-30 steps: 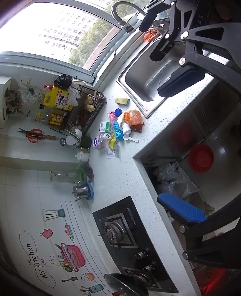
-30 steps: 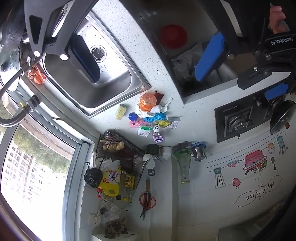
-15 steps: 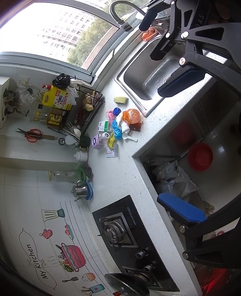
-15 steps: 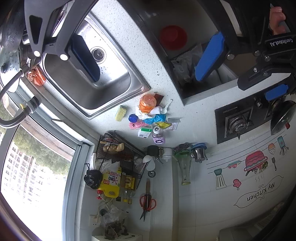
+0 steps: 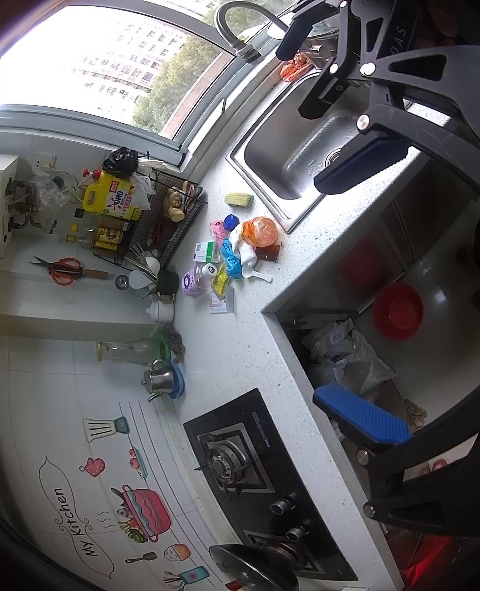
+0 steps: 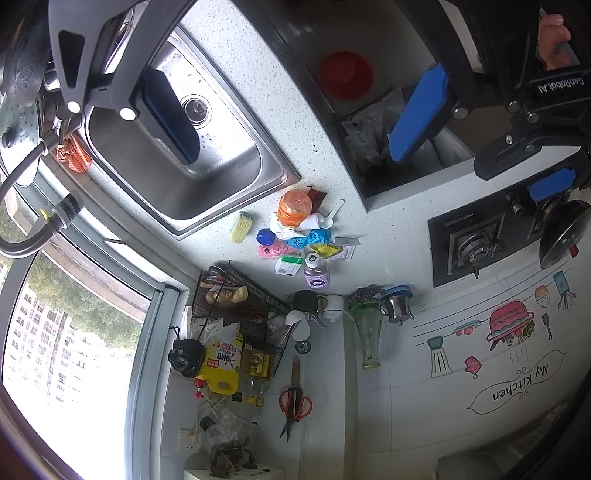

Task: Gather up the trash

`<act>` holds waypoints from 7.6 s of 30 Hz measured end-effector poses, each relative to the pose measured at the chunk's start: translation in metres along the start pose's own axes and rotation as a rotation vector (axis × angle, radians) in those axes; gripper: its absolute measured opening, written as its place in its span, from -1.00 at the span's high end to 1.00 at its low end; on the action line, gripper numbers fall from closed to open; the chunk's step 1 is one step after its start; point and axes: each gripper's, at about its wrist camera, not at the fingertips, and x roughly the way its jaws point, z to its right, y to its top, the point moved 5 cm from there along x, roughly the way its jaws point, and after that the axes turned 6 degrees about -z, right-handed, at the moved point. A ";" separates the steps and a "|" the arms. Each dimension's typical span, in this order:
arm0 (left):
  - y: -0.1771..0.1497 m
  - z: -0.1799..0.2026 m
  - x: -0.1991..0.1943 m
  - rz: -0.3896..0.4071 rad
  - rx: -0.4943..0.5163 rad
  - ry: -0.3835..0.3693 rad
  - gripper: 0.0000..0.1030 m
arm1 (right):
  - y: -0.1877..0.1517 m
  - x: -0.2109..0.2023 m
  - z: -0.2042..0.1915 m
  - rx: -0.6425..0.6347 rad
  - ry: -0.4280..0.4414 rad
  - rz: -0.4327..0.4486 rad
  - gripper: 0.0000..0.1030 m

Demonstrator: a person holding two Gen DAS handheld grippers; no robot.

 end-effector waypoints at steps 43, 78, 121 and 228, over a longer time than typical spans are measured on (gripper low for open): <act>-0.002 -0.002 -0.009 0.003 0.026 -0.012 -1.00 | -0.006 -0.008 -0.005 0.018 0.010 -0.001 -0.99; 0.101 -0.030 0.243 -0.290 -0.045 0.064 -1.00 | 0.074 0.241 0.019 0.031 0.128 -0.337 -0.99; 0.098 0.019 0.372 -0.533 0.123 -0.064 -1.00 | 0.073 0.298 0.063 0.044 0.159 -0.439 -0.24; -0.249 -0.144 0.313 -0.587 -0.168 -0.062 0.82 | -0.201 0.311 -0.140 -0.170 0.272 -0.549 -0.23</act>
